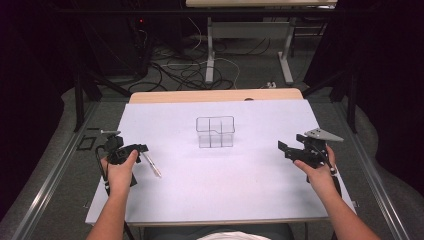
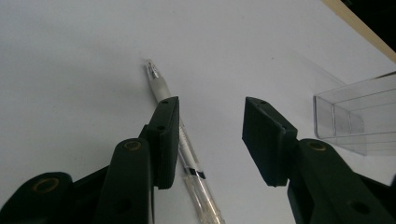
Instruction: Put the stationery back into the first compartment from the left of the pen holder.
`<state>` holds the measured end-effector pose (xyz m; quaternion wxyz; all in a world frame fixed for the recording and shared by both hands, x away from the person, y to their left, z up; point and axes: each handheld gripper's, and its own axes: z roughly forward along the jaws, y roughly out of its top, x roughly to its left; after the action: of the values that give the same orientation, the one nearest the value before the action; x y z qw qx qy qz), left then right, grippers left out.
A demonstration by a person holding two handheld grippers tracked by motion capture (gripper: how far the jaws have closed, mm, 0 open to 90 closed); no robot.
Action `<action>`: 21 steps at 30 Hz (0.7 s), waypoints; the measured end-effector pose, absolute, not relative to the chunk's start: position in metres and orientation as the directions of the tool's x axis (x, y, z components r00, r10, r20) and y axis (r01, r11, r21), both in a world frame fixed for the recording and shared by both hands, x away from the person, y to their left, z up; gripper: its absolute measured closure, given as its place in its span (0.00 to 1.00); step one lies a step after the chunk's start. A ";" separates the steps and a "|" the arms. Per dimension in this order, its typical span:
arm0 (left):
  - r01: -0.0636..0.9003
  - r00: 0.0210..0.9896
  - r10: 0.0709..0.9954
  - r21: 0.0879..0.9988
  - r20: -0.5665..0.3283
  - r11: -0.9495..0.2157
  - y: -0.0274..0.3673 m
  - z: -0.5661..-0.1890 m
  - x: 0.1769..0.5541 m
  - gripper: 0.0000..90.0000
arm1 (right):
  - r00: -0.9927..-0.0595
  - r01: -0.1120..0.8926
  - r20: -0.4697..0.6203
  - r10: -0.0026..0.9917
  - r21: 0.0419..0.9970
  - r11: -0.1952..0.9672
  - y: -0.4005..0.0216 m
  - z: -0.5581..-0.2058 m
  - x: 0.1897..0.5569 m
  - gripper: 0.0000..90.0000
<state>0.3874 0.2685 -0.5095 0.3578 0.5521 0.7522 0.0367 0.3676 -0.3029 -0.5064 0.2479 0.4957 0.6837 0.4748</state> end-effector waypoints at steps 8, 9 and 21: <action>0.819 -0.167 0.852 0.411 -0.496 0.400 0.270 -0.520 0.392 0.67 | -0.390 0.453 0.133 0.911 0.889 0.064 -0.300 -0.508 0.368 0.20; 0.817 -0.176 0.844 0.404 -0.506 0.412 0.270 -0.522 0.393 0.67 | -0.388 0.461 0.133 0.912 0.885 0.067 -0.300 -0.508 0.368 0.20; 0.807 -0.264 0.804 0.335 -0.534 0.487 0.274 -0.534 0.407 0.74 | -0.382 0.463 0.143 0.913 0.885 0.055 -0.303 -0.508 0.368 0.20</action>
<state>0.4074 0.2739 -0.5338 0.3343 0.5065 0.7948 -0.0022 0.3681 -0.3026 -0.5081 0.2396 0.5016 0.6856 0.4701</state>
